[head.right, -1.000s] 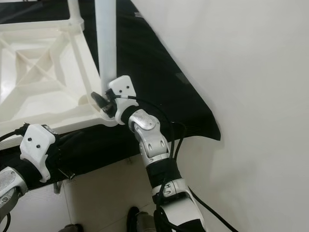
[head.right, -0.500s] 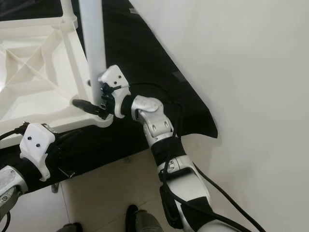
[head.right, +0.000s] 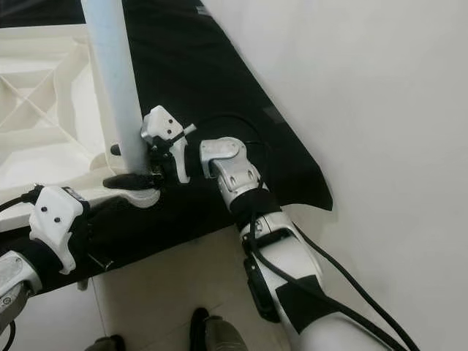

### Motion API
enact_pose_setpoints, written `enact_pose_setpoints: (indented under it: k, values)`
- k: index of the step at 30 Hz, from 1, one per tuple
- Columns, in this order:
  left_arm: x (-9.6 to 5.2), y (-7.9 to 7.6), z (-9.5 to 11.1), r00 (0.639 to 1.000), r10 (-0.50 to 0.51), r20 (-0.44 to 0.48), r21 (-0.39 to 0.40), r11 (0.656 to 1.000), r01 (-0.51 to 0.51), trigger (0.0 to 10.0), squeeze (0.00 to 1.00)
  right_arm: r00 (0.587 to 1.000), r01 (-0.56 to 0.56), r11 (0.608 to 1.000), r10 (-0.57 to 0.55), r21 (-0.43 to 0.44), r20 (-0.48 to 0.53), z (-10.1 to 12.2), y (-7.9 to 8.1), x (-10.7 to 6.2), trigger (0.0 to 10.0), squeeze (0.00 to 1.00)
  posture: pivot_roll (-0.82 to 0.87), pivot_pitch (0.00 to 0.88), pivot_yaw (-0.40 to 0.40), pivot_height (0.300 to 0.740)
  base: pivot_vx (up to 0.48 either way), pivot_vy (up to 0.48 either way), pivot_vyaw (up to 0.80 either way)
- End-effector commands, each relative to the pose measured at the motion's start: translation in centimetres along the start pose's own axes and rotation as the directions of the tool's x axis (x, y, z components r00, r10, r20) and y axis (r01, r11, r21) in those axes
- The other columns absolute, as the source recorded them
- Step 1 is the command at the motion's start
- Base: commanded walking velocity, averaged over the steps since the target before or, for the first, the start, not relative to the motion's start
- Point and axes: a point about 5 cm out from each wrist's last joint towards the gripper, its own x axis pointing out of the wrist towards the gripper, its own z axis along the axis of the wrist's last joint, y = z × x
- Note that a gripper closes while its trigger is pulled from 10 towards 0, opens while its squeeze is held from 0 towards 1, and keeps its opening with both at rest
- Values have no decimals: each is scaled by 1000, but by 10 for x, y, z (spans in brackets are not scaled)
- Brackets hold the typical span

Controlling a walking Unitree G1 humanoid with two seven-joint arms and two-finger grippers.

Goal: Building children table

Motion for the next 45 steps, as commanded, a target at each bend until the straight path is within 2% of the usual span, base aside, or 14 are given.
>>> enact_pose_setpoints:
  k: [1, 10, 17, 19, 22, 25, 28, 33, 34, 37, 38, 39, 40, 45]
  values:
    - [-3, -4, 0, 1000, -13, -9, -3, 1000, 13, 10000, 0, 999, -45, 999, 45, -8, -1, 0, 3, 6, 0, 0, 130, 280, -192, 740, 0, 0, 0]
    - [-2, -4, -1, 1000, -10, -10, -4, 1000, 10, 10000, 0, 1000, -18, 1000, 18, 2, -12, -9, 1, -4, 0, 0, 127, 278, -191, 740, 0, 0, 0]
    - [-2, -2, -1, 1000, -9, -9, -4, 1000, 9, 10000, 0, 975, 214, 977, -213, 7, -62, -30, -5, -25, 0, 0, 106, 272, -186, 740, 0, 0, 0]
    - [-2, -2, -2, 1000, -12, -11, -5, 1000, 11, 10000, 0, 876, 471, 882, -467, 9, -125, -46, -6, -25, 0, 0, 94, 271, -183, 740, 0, 0, 0]
    - [-2, -1, -2, 1000, -15, -13, -5, 1000, 15, 10000, 0, 524, 842, 539, -822, -10, -221, -67, -5, -35, 0, 0, 93, 271, -182, 740, 0, 0, 0]
    - [-2, -1, -2, 1000, -15, -13, -5, 1000, 15, 10000, 0, 524, 842, 539, -822, -10, -221, -67, -5, -35, 0, 0, 93, 271, -182, 740, 0, 0, 0]
    - [0, -1, -3, 1000, -25, -12, -4, 1000, 25, 10000, 0, 705, 698, 716, -685, 8, -185, -71, 40, -1, 0, 0, 90, 252, -163, 740, 0, 0, 0]
    - [0, 1, -2, 1000, -21, -8, 3, 1000, 21, 10000, 0, 761, 640, 769, -631, 11, -153, -66, 36, 8, 0, 0, 103, 247, -173, 740, 0, 0, 0]
    - [0, 1, -2, 1000, -18, -8, 5, 1000, 18, 10000, 0, 768, 632, 775, -624, 13, -144, -64, 34, 10, 10000, 0, 105, 246, -173, 740, 0, 0, 0]
    - [-1, 2, -2, 1000, -15, -9, 6, 1000, 15, 10000, 0, 778, 620, 784, -614, 8, -130, -59, 35, 13, 10000, 39, 111, 241, -171, 740, 0, 0, 0]
    - [-1, 2, -2, 1000, -15, -8, 7, 1000, 15, 10000, 0, 804, 590, 807, -584, 27, -108, -54, 36, 16, 10000, 694, 113, 241, -170, 740, 0, 0, 0]
    - [-1, 2, -2, 1000, -15, -8, 7, 1000, 15, 10000, 0, 804, 590, 807, -584, 27, -108, -54, 36, 16, 10000, 694, 113, 241, -170, 740, 0, 0, 0]
    - [-1, 2, -2, 1000, -16, -8, 7, 1000, 16, 10000, 0, 822, 567, 823, -562, 40, -93, -51, 37, 18, 10000, 1000, 113, 241, -170, 740, 0, 0, 0]
    - [-1, 1, -2, 1000, -14, -8, 6, 1000, 14, 10000, 0, 932, 362, 932, -362, 11, 10, -30, 31, 12, 10000, 1000, 128, 240, -173, 740, 0, 0, 0]
